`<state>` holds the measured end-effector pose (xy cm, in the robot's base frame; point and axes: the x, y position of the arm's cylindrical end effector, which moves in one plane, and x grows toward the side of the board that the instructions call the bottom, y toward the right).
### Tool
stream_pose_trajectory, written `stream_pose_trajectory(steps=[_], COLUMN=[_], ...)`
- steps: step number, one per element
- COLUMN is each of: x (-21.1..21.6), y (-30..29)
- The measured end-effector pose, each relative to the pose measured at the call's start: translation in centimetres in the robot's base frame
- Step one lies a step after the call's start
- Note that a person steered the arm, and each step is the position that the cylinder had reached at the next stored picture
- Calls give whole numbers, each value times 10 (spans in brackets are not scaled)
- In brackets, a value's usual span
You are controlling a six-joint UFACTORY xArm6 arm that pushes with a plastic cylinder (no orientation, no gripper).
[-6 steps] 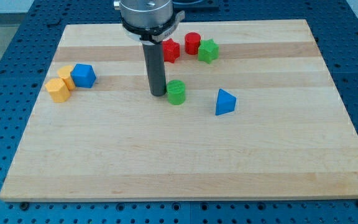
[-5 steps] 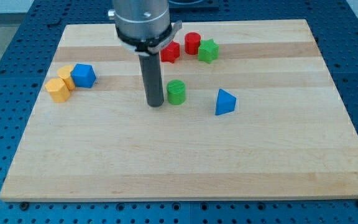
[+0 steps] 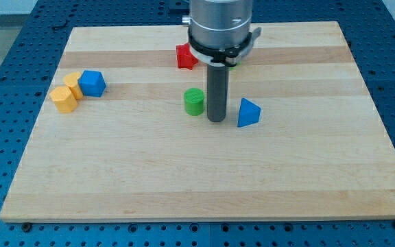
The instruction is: Move the green circle below the red circle
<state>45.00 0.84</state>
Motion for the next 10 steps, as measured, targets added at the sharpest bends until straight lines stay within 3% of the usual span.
stream_pose_trajectory(steps=[3, 4, 5, 6, 7, 9, 10], x=[-67, -57, -20, -10, -30, -92, -71], y=[-24, -24, -33, -70, -96, -78, -83])
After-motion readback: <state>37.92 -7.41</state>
